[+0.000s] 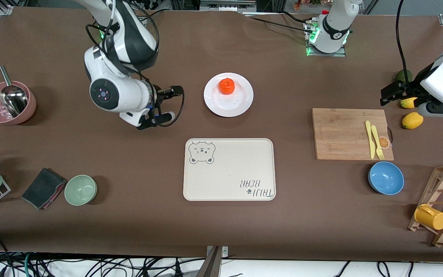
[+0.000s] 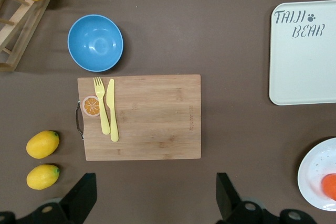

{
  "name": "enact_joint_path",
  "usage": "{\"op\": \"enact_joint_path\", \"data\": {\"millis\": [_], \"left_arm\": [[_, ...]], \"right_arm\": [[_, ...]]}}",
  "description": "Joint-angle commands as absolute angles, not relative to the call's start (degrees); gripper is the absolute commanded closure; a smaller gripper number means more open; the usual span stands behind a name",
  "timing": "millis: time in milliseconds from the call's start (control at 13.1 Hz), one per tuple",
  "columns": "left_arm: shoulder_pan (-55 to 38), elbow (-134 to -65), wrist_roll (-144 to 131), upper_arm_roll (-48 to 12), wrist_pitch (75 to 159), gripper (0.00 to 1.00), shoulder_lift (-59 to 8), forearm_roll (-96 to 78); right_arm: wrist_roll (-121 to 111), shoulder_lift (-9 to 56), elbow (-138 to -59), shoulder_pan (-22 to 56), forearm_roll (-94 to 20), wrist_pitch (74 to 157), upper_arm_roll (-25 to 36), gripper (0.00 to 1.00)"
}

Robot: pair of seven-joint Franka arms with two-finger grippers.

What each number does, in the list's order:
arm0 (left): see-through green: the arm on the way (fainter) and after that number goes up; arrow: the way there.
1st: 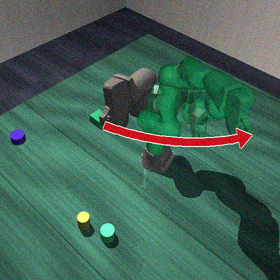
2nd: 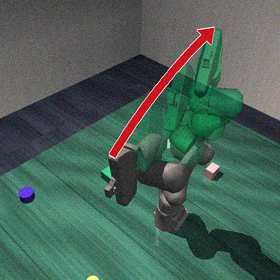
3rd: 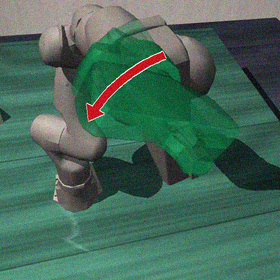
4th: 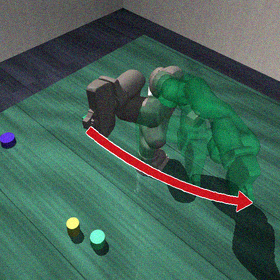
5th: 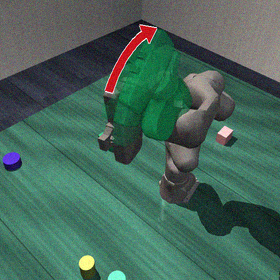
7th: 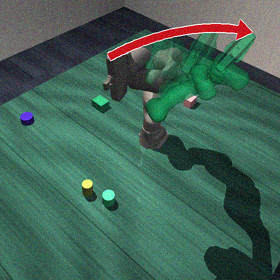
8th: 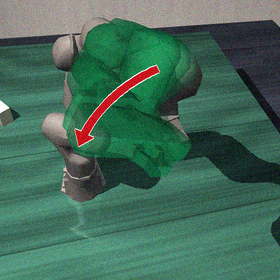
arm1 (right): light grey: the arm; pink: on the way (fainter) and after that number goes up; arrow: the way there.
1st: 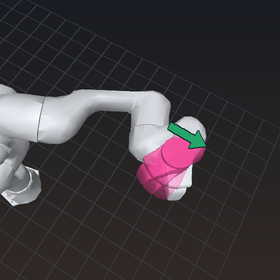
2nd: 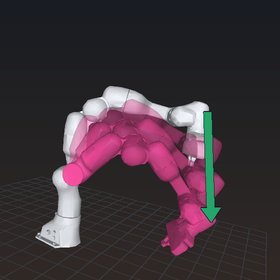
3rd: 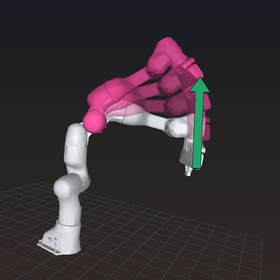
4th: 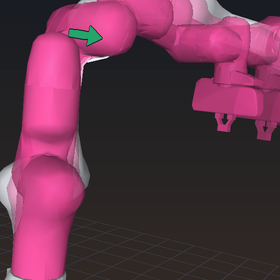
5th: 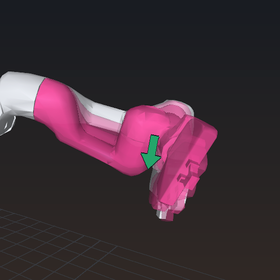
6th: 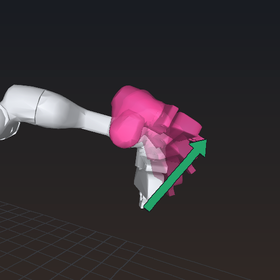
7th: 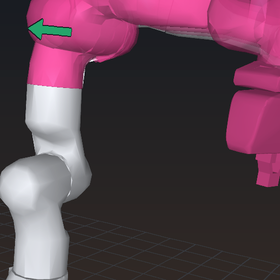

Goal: Place orange and plate with both arms
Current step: 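Raise the left gripper away while the right gripper reaches toward the plate, then grip the white plate rim with the right gripper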

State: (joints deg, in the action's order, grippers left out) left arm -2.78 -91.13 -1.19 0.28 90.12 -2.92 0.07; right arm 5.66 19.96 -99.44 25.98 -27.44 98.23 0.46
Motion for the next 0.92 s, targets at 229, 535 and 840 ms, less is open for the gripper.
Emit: {"op": "enact_joint_path", "data": {"millis": [229, 535, 840], "left_arm": [[-0.36, -88.95, 0.09, 0.00, 87.27, 0.00, -3.78, -0.52], [1.14, -87.19, -0.62, 0.09, 87.36, 0.00, -3.87, -0.97], [3.43, -86.04, -0.18, 0.00, 87.28, 0.00, -3.78, -3.78]], "right_arm": [[-0.40, 26.79, -100.63, 24.96, -41.99, 103.35, 0.09, 0.00], [-15.86, 28.83, -106.76, 24.87, -53.86, 107.03, 0.00, 0.00], [-28.38, 29.44, -112.32, 26.19, -59.67, 109.94, -0.09, 0.00]]}}
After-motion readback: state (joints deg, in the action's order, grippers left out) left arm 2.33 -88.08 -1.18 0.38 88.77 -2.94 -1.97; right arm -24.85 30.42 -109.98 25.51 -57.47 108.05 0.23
